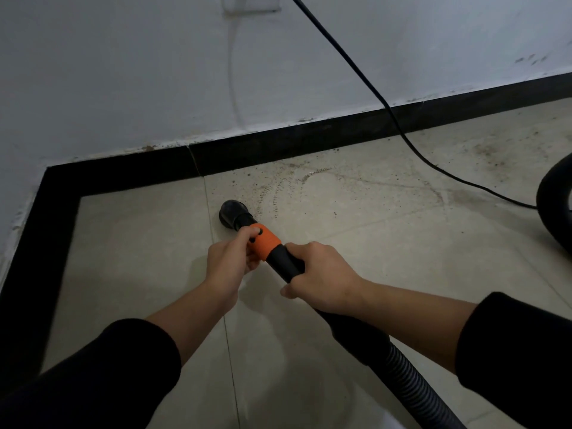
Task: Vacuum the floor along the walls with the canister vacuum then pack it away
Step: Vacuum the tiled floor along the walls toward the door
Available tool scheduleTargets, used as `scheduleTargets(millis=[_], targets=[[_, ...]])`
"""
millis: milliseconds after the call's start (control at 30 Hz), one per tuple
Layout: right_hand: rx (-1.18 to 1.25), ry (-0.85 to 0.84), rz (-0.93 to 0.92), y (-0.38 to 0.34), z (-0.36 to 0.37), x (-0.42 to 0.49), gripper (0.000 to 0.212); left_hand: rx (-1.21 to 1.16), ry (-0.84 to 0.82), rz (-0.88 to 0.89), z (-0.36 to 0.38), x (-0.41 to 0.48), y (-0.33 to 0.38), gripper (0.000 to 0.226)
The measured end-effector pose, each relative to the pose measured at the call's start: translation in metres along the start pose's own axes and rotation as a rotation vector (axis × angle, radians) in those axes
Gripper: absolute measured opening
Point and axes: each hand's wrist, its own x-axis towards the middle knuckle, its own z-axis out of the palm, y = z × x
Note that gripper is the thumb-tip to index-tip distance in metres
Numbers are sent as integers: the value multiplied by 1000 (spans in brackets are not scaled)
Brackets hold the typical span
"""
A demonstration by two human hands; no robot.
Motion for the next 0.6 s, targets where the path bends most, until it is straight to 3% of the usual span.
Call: scheduleTargets(millis=[600], targets=[[10, 79, 100, 31, -22, -25, 21, -4, -104, -26, 48, -11, -8, 13]])
